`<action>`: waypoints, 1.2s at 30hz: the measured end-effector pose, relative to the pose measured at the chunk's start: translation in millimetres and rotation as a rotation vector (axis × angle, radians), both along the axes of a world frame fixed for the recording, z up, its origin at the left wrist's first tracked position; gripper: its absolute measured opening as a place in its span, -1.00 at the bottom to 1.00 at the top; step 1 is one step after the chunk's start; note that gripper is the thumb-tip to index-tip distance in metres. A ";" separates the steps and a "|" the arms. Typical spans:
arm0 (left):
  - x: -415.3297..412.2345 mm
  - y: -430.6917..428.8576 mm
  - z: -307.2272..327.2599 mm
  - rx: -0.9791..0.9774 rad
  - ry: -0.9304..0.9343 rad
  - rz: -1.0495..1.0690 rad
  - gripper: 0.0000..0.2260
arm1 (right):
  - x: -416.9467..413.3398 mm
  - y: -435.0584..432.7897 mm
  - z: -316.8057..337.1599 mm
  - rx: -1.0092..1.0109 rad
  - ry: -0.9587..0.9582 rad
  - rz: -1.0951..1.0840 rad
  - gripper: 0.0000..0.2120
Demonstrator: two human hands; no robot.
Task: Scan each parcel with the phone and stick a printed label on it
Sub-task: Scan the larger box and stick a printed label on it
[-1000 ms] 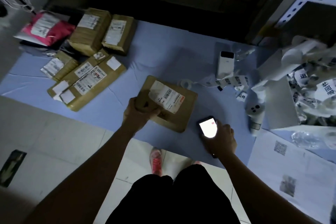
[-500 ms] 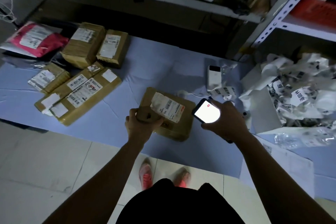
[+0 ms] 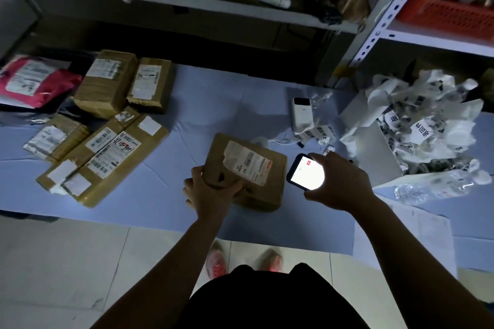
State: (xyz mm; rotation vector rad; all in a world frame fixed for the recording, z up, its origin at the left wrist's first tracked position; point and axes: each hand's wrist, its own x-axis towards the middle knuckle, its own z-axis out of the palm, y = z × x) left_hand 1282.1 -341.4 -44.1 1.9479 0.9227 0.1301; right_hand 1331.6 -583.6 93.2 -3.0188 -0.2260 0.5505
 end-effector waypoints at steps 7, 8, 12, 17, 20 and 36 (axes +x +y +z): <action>1.2 3.8 1.8 0.018 0.036 -0.023 -0.18 | 1.3 -1.6 -13.3 0.031 -0.055 -0.077 -0.16; 1.7 7.6 1.2 0.003 0.055 -0.039 -0.18 | 2.1 -2.5 -20.0 0.053 -0.060 -0.123 -0.17; 5.0 23.6 -1.0 -0.003 0.161 -0.134 -0.19 | 1.9 -8.5 -60.6 0.094 -0.008 -0.304 -0.21; 22.1 20.9 8.5 0.376 0.000 -0.223 -0.33 | -4.8 -17.0 -120.2 0.075 0.059 -0.452 -0.14; 52.3 5.2 21.2 0.508 -0.093 -0.430 -0.59 | -4.2 -21.2 -147.7 0.061 0.096 -0.495 -0.14; 211.8 -51.9 -4.8 0.490 0.468 -0.689 -0.77 | 13.9 -38.0 -171.6 0.023 -0.030 -0.439 -0.22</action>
